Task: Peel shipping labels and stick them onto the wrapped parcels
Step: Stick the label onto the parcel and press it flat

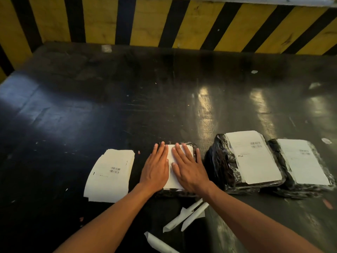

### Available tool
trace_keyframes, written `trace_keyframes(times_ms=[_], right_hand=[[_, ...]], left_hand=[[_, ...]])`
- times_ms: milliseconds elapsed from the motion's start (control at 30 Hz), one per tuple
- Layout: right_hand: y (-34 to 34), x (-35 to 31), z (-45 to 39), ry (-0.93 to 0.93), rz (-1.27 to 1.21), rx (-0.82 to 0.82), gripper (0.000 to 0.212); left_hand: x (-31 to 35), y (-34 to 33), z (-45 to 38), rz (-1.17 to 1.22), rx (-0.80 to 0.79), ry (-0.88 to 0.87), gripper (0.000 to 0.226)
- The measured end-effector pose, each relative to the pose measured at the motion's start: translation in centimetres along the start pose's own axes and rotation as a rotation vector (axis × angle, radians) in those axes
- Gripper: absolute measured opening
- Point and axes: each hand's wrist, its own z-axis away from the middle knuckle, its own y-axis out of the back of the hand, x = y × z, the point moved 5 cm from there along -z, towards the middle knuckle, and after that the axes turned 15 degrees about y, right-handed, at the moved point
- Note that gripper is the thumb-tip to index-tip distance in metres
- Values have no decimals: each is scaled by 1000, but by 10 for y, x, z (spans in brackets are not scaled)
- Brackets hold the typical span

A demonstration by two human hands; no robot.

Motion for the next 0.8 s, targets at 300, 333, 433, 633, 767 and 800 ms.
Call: trace_keyframes(times_ms=[300, 333, 433, 633, 767, 800], right_hand=[[-5, -4, 21, -302, -186, 88, 63], [-5, -4, 21, -319, -247, 101, 62], [2, -6, 17, -345, -429, 121, 61], [-7, -32, 44, 11, -62, -21, 62], [-13, -19, 65, -59, 23, -17, 63], [-12, -18, 69, -98, 6, -13, 64]], left_hand=[[-2, -7, 0, 22, 16, 6, 60], [-2, -8, 0, 29, 15, 9, 60], [-1, -8, -1, 46, 11, 18, 59], [-3, -10, -3, 56, -6, 18, 59], [-2, -8, 0, 51, 2, 4, 60], [-2, -8, 0, 51, 4, 5, 60]])
